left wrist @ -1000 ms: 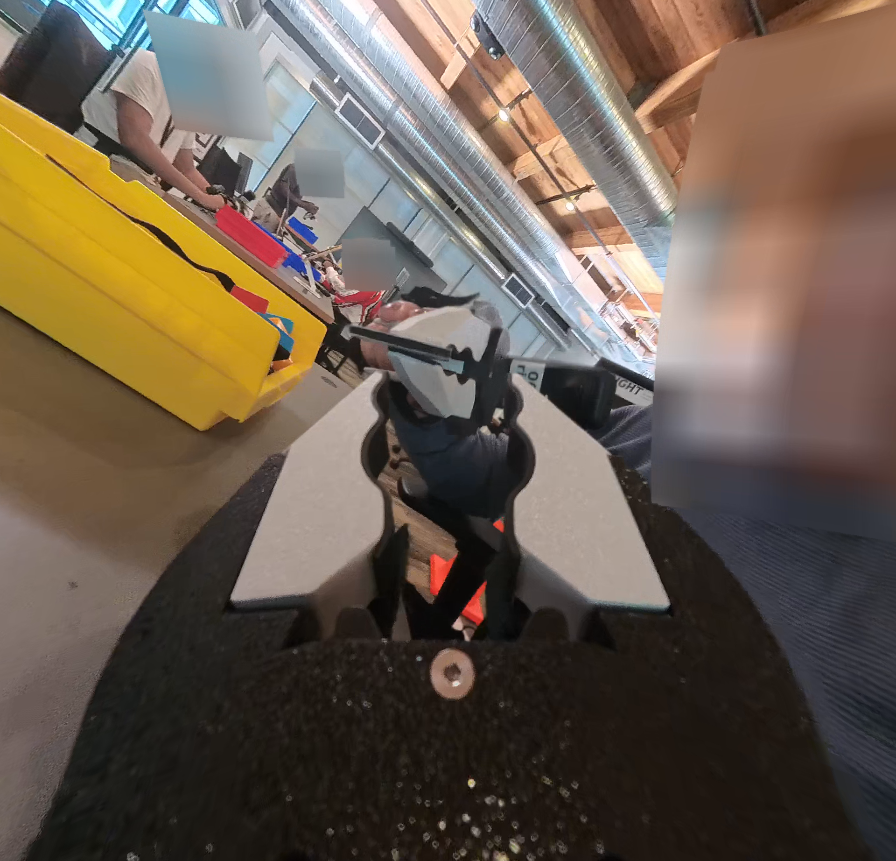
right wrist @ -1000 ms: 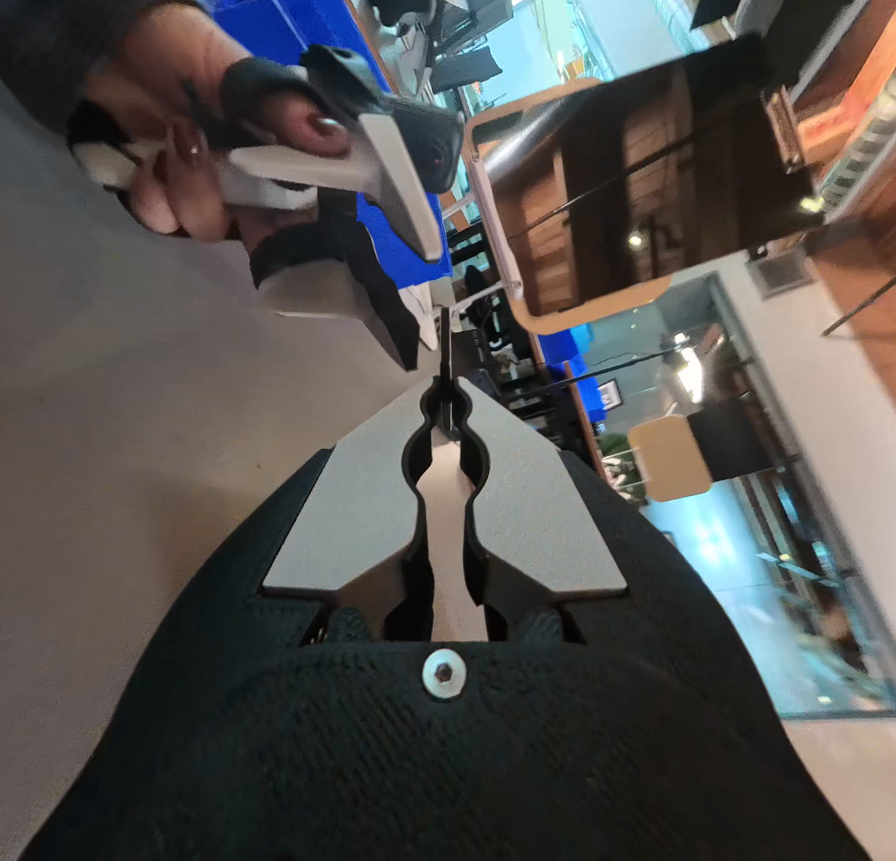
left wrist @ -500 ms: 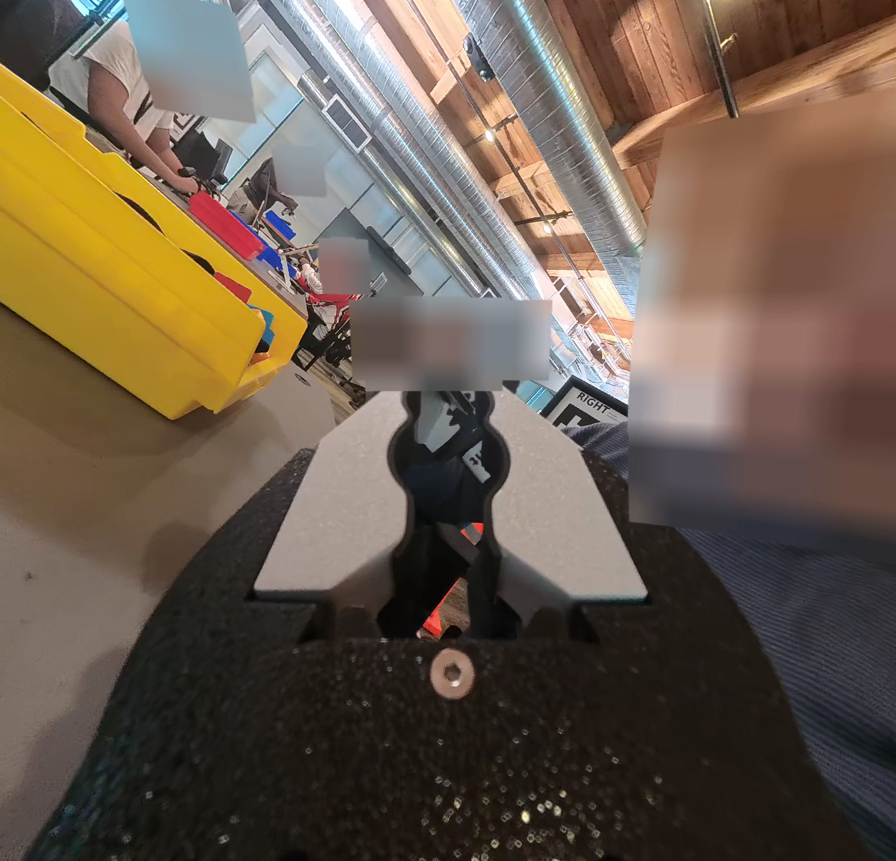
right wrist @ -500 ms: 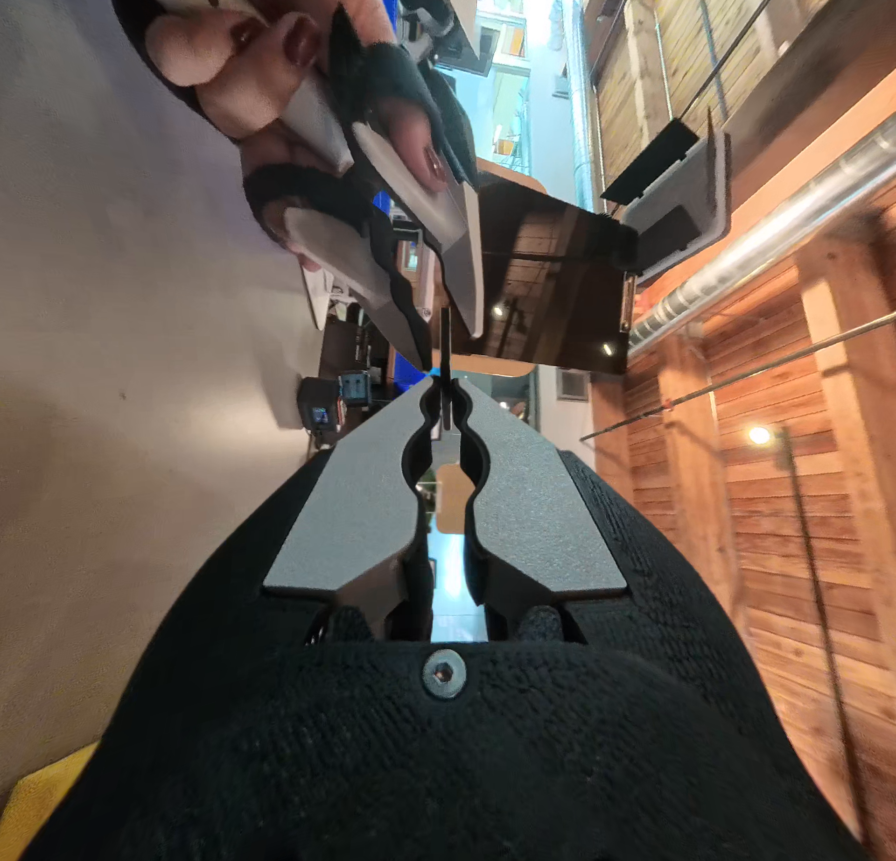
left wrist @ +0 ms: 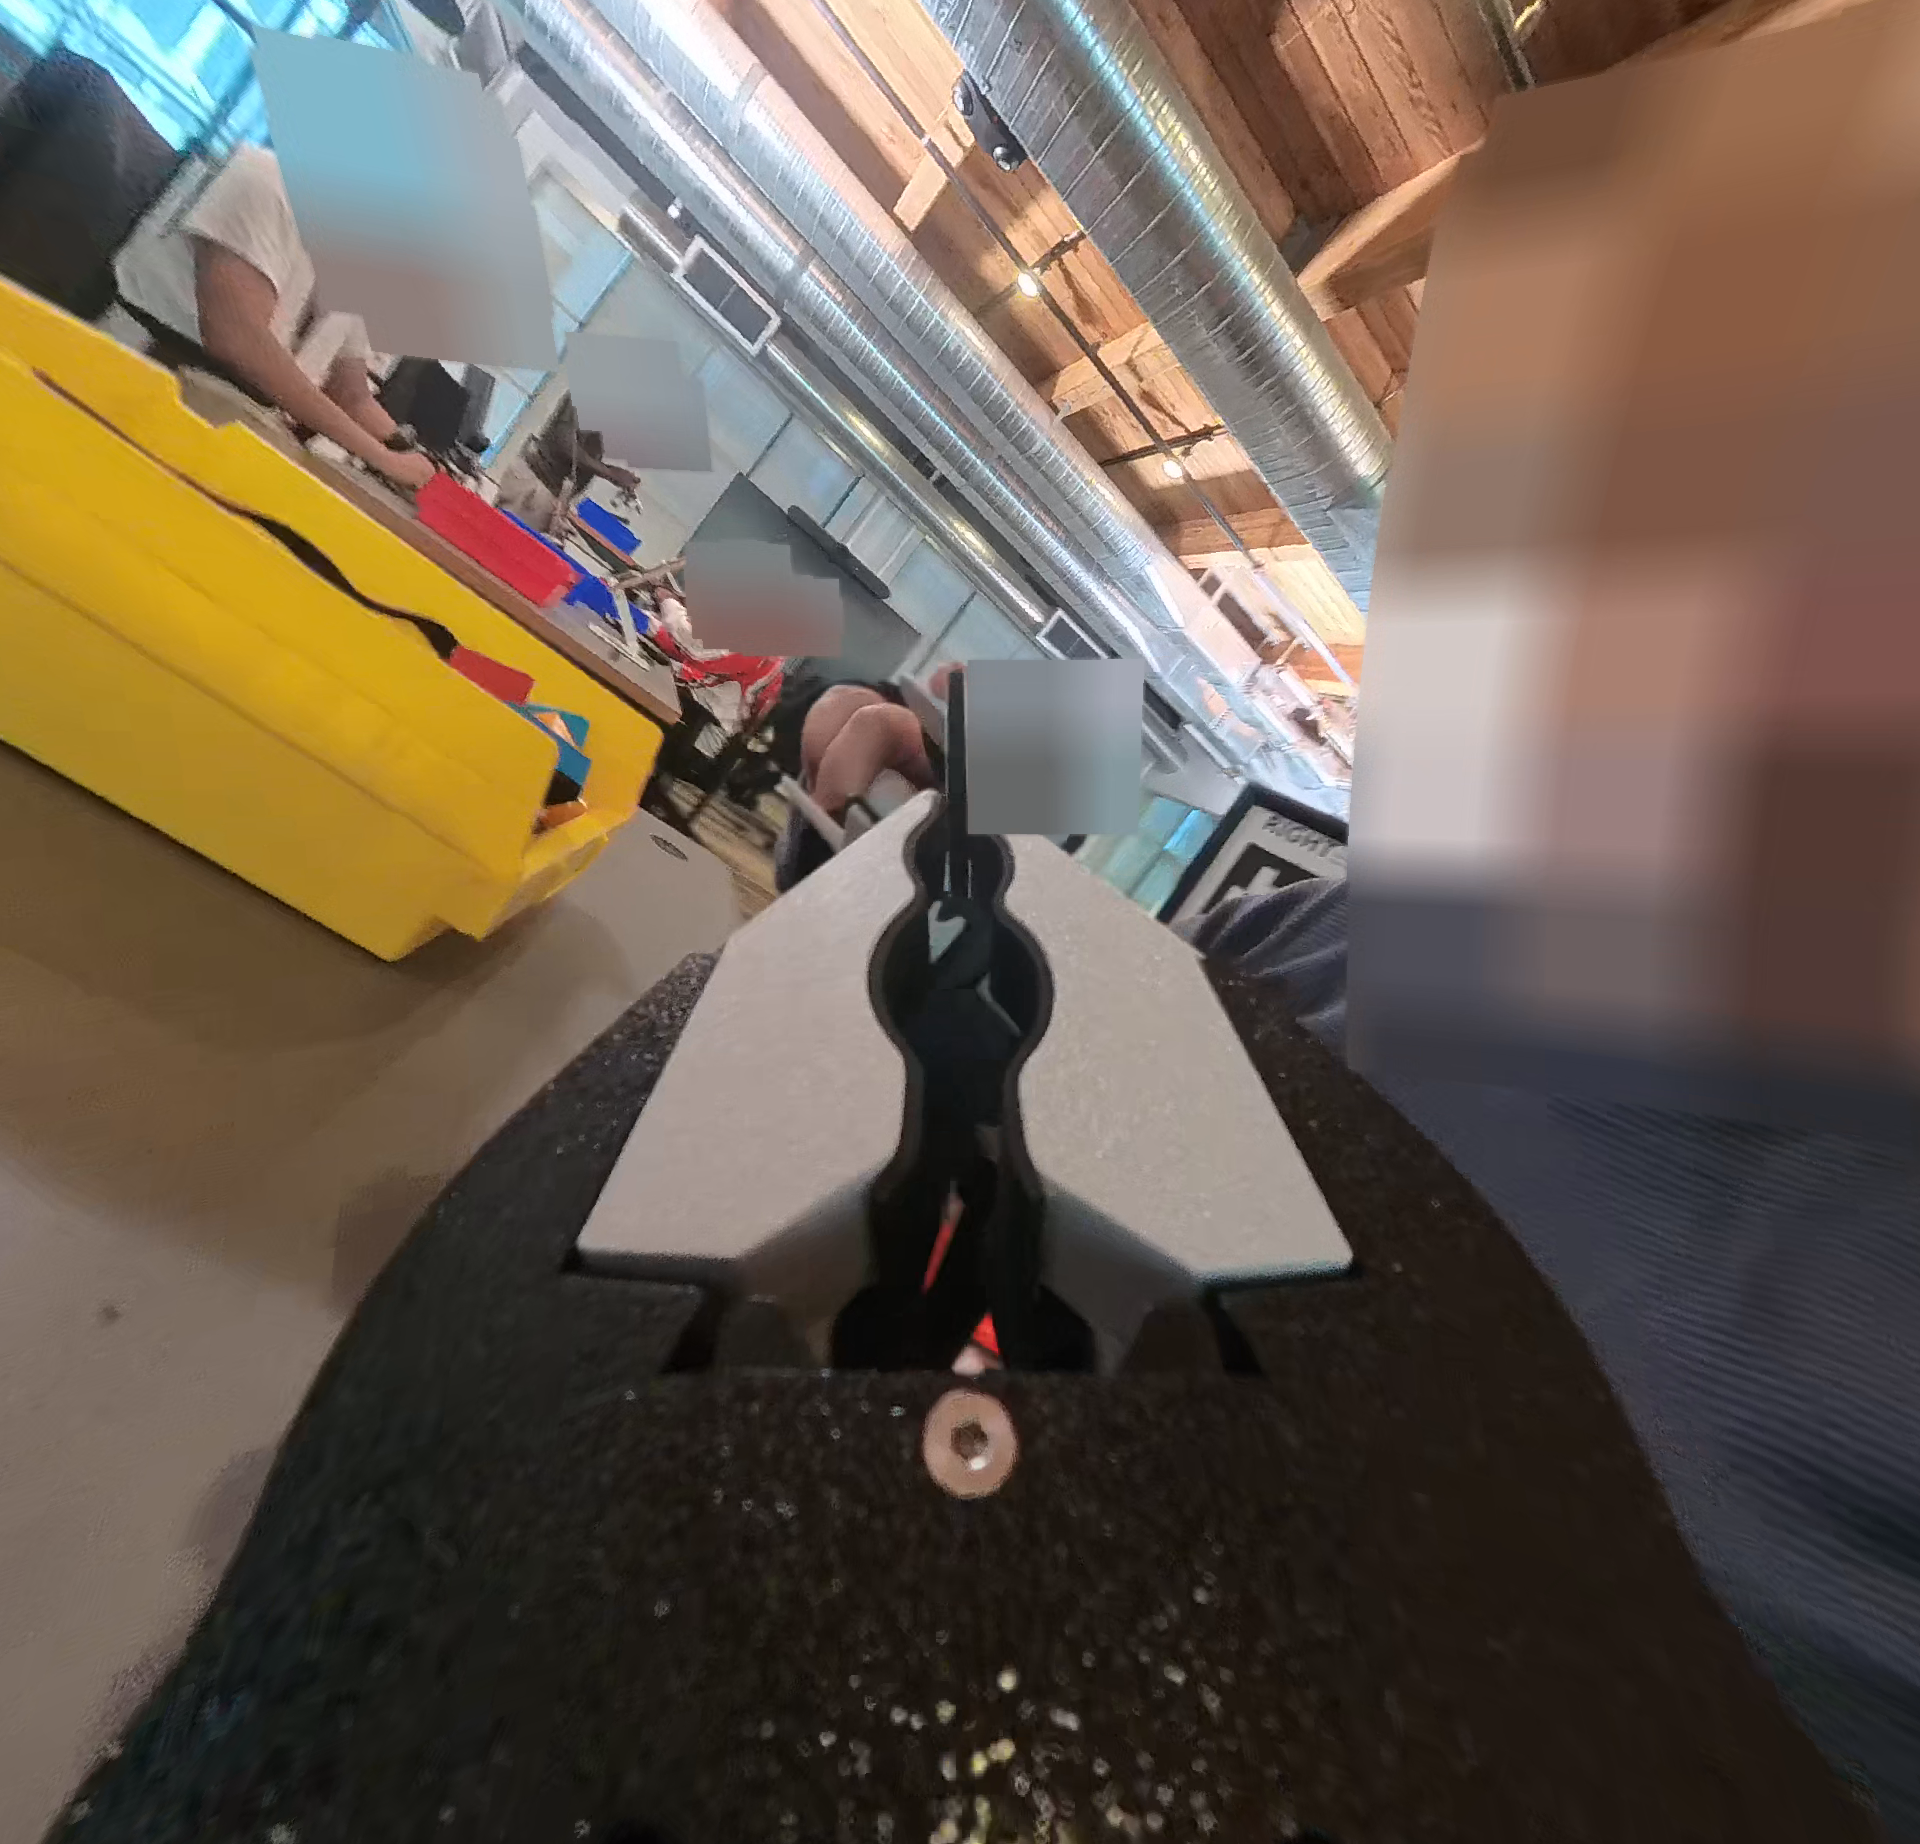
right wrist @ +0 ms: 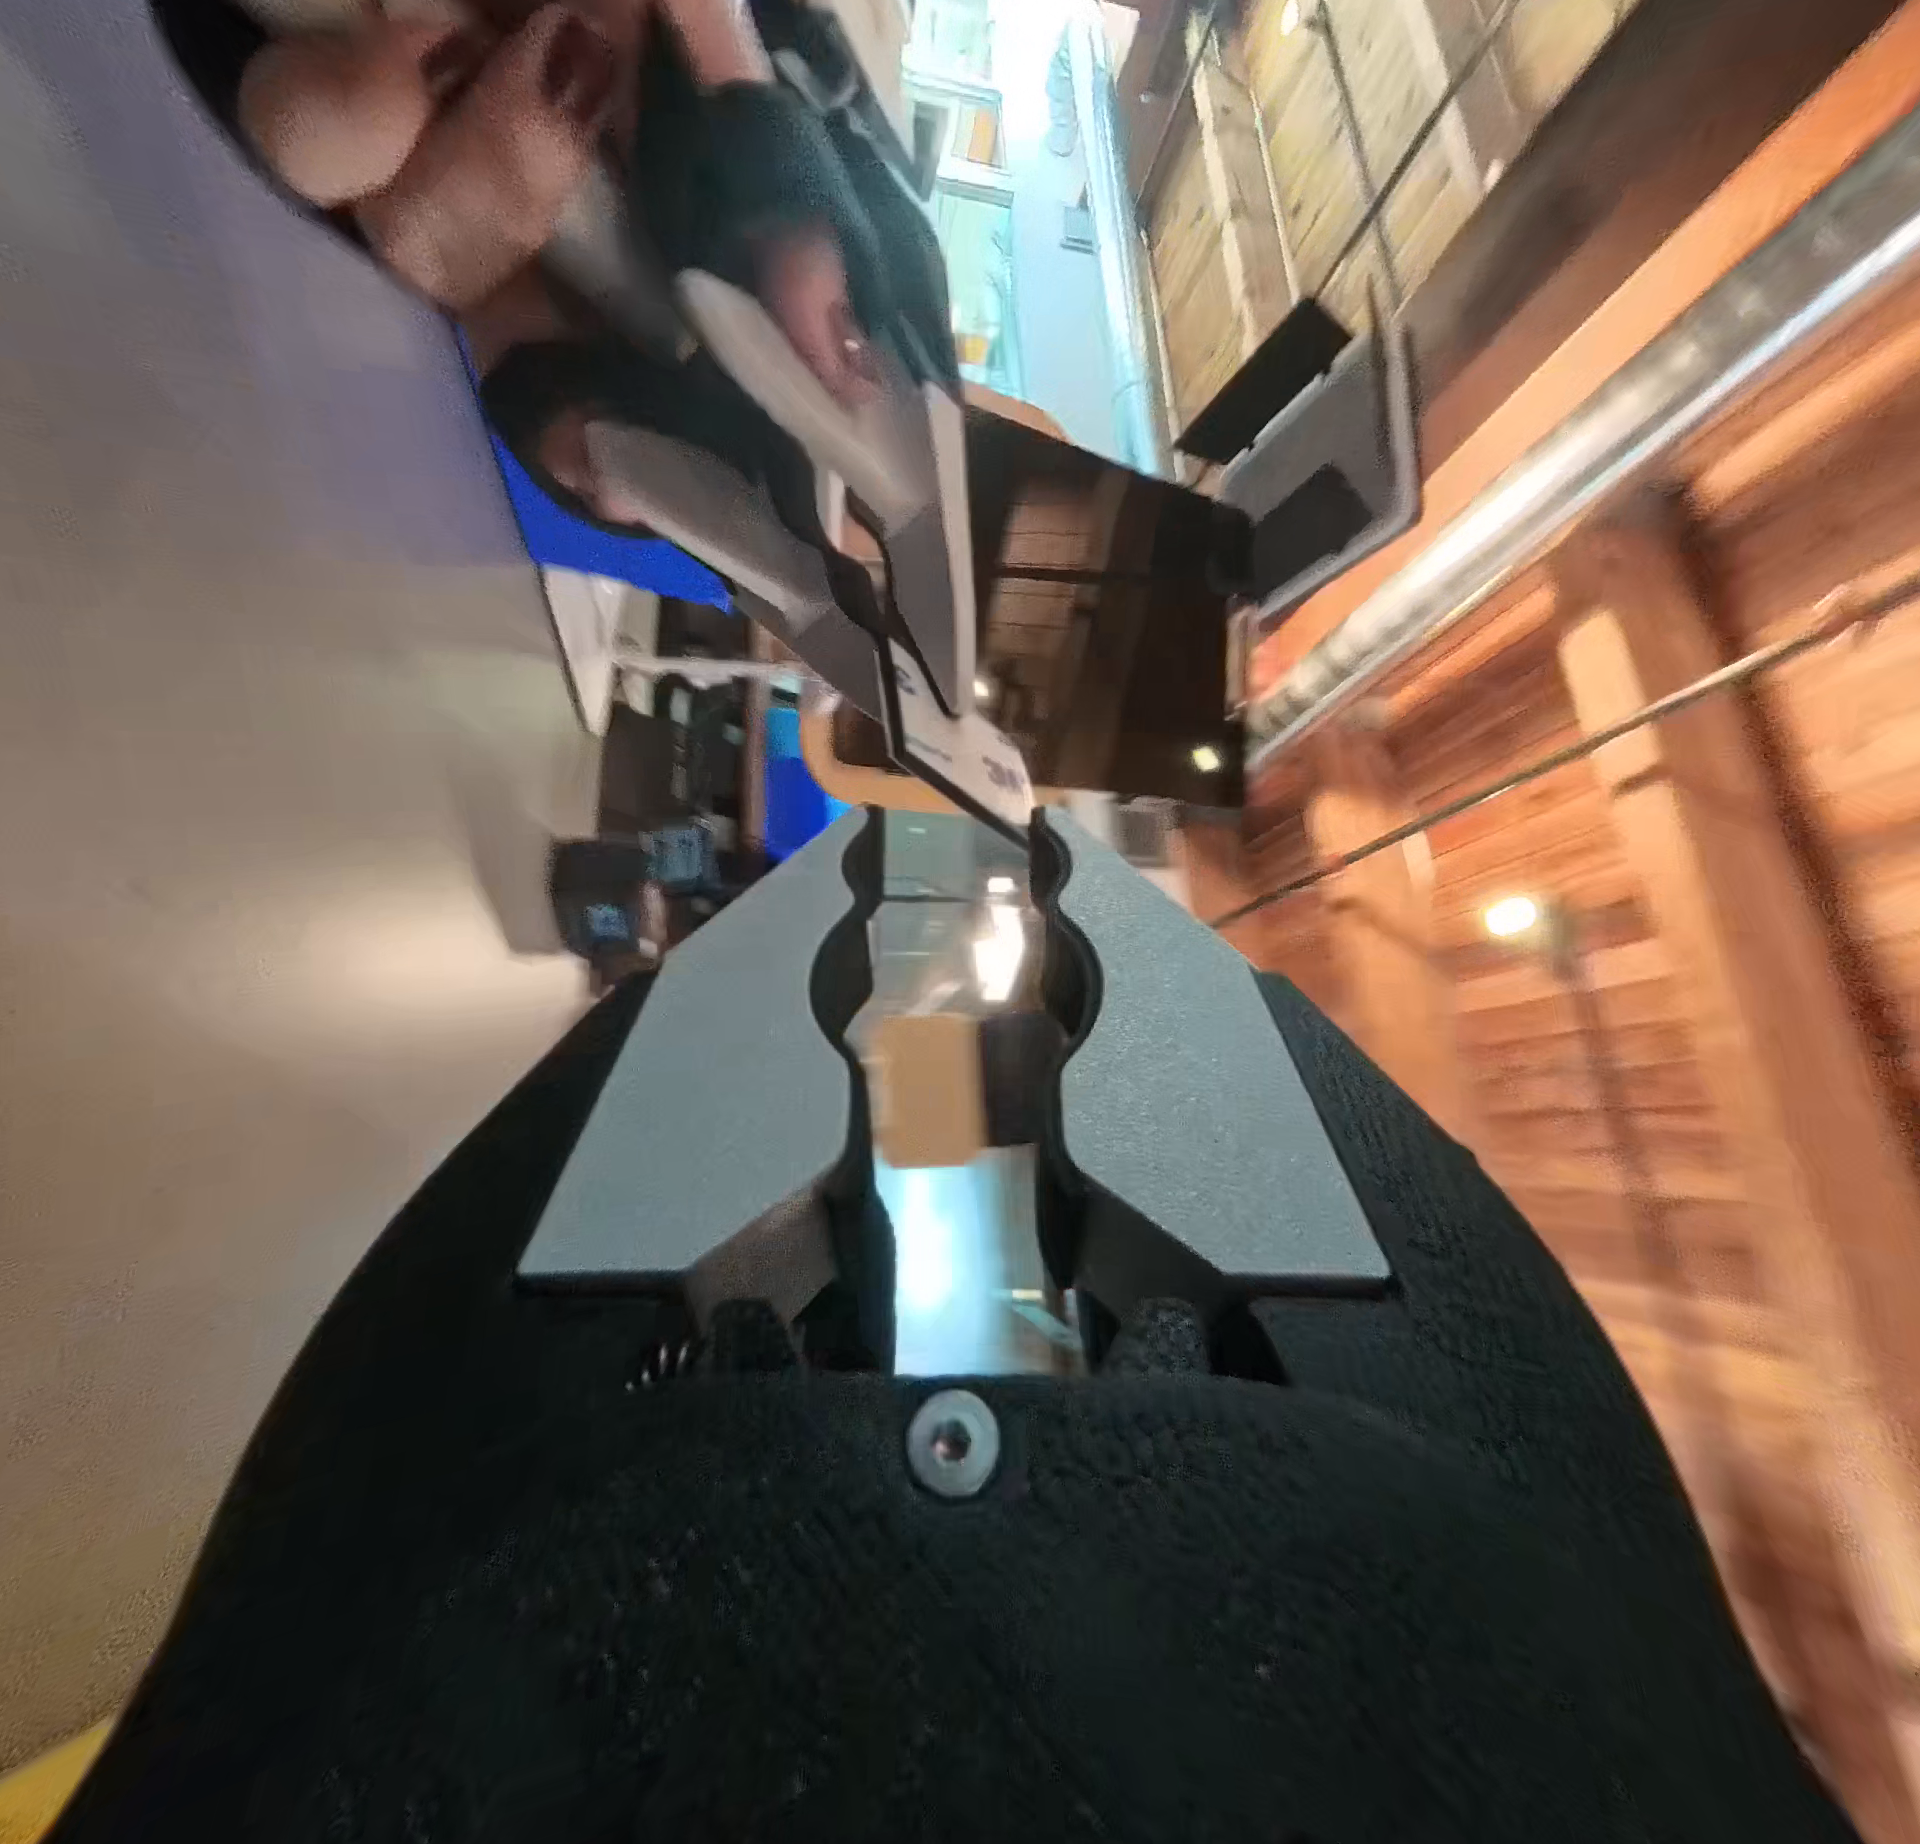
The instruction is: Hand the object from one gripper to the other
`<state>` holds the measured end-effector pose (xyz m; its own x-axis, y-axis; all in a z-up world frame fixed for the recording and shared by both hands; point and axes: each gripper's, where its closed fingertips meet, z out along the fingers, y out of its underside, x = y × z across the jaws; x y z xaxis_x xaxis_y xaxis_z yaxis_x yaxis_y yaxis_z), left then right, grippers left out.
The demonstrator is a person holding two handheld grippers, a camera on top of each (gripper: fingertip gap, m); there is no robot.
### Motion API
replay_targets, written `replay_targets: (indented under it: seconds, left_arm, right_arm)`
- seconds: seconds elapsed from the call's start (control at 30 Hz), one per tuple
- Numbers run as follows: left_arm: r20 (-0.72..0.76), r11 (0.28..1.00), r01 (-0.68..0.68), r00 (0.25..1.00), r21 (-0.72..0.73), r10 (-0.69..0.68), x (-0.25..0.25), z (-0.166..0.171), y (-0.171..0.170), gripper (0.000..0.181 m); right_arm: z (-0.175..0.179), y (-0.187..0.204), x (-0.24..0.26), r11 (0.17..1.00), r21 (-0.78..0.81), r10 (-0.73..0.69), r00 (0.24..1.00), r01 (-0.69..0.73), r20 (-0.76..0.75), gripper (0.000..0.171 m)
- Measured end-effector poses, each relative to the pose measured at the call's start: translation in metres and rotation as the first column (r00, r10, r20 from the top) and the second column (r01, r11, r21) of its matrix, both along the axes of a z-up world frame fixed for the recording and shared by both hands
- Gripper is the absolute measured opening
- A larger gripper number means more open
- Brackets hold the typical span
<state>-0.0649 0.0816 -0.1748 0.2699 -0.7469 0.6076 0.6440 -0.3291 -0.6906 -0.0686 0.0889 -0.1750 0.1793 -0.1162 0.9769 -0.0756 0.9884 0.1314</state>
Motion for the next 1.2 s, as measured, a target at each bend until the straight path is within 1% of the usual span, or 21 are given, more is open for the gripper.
replay_targets:
  seconds: [0.03,0.07,0.1,0.13,0.17,0.23,0.3,0.37,0.43,0.47,0.53,0.67,0.73,0.8,0.87,0.93,1.0,1.03,1.1,1.13,1.2]
  left_arm:
    - [-0.032,0.999,-0.037,0.999,0.021,0.038,-0.002,0.001,0.001,0.001]
    - [-0.065,0.996,-0.068,0.995,0.059,0.072,-0.004,0.003,-0.001,0.001]
    - [-0.086,0.990,-0.091,0.991,0.110,0.100,-0.006,0.007,-0.004,0.001]
    - [-0.106,0.981,-0.118,0.985,0.156,0.135,-0.007,0.011,-0.006,0.001]
    - [-0.140,0.969,-0.143,0.975,0.203,0.173,-0.008,0.014,-0.008,0.001]
    - [-0.245,0.939,-0.179,0.935,0.294,0.255,-0.006,0.014,-0.010,0.001]
    - [-0.341,0.904,-0.198,0.878,0.379,0.335,-0.002,0.013,-0.012,0.001]
    - [-0.429,0.860,-0.201,0.799,0.469,0.421,0.003,0.009,-0.013,0.001]
    - [-0.501,0.823,-0.186,0.715,0.537,0.488,0.008,0.004,-0.013,0.001]
    - [-0.527,0.808,-0.170,0.679,0.565,0.511,0.010,0.002,-0.013,0.001]
    - [-0.566,0.792,-0.138,0.628,0.595,0.534,0.016,-0.003,-0.012,0.001]
    - [-0.590,0.795,-0.106,0.612,0.598,0.526,0.022,-0.010,-0.013,0.001]
    - [-0.585,0.803,-0.110,0.628,0.586,0.513,0.021,-0.011,-0.013,0.003]
    - [-0.550,0.818,-0.164,0.666,0.551,0.504,0.017,-0.008,-0.009,0.007]
    - [-0.502,0.843,-0.225,0.717,0.489,0.483,0.008,-0.005,-0.005,0.023]
    - [-0.451,0.894,-0.255,0.792,0.368,0.411,0.000,-0.004,-0.001,0.035]
    - [-0.370,0.947,-0.232,0.879,0.223,0.302,-0.004,-0.005,0.003,0.040]
    - [-0.312,0.966,-0.207,0.918,0.154,0.246,-0.006,-0.005,0.005,0.038]
    - [-0.191,0.988,-0.147,0.969,0.049,0.154,-0.008,-0.006,0.007,0.025]
    - [-0.134,0.993,-0.117,0.984,0.016,0.118,-0.009,-0.007,0.007,0.022]
    - [-0.041,0.997,-0.065,0.997,-0.052,0.063,-0.009,-0.011,0.009,0.021]
  right_arm:
    - [0.002,0.003,0.000,0.992,-0.122,0.028,0.999,-0.023,0.037,0.029]
    - [0.005,0.005,0.001,0.962,-0.271,0.067,0.995,-0.046,0.070,0.030]
    - [0.008,0.009,0.001,0.902,-0.427,0.116,0.988,-0.062,0.101,0.031]
    - [0.009,0.011,0.000,0.817,-0.573,0.177,0.973,-0.063,0.147,0.030]
    - [0.007,0.013,0.000,0.710,-0.703,0.246,0.950,-0.040,0.194,0.030]
    - [0.005,0.009,0.001,0.449,-0.893,0.423,0.873,0.033,0.245,0.030]
    - [0.007,-0.001,0.006,0.180,-0.975,0.604,0.767,0.131,0.214,0.030]
    - [0.011,-0.011,0.013,-0.017,-0.975,0.740,0.658,0.221,0.136,0.030]
    - [0.013,-0.015,0.016,-0.128,-0.948,0.798,0.598,0.291,0.076,0.030]
    - [0.011,-0.017,0.017,-0.141,-0.937,0.814,0.576,0.318,0.073,0.030]
    - [0.006,-0.023,0.019,-0.131,-0.929,0.835,0.544,0.346,0.085,0.027]
    - [-0.001,-0.029,0.020,-0.081,-0.933,0.842,0.525,0.350,0.123,0.007]
    - [-0.003,-0.026,0.019,-0.052,-0.938,0.823,0.547,0.342,0.154,0.002]
    - [-0.004,-0.022,0.017,-0.008,-0.948,0.796,0.575,0.319,0.187,0.001]
    - [-0.005,-0.015,0.014,0.064,-0.958,0.745,0.625,0.280,0.233,0.001]
    - [-0.006,-0.007,0.010,0.194,-0.958,0.653,0.701,0.211,0.287,0.001]
    - [-0.007,0.002,0.005,0.392,-0.912,0.518,0.789,0.124,0.330,0.001]
    - [-0.008,0.005,0.004,0.500,-0.861,0.446,0.824,0.094,0.349,0.001]
    - [-0.011,0.008,0.001,0.693,-0.719,0.304,0.882,0.056,0.361,0.002]
    - [-0.013,0.008,0.000,0.766,-0.641,0.251,0.901,0.040,0.355,0.002]
    - [-0.013,0.002,0.000,0.848,-0.530,0.197,0.924,0.007,0.328,0.001]
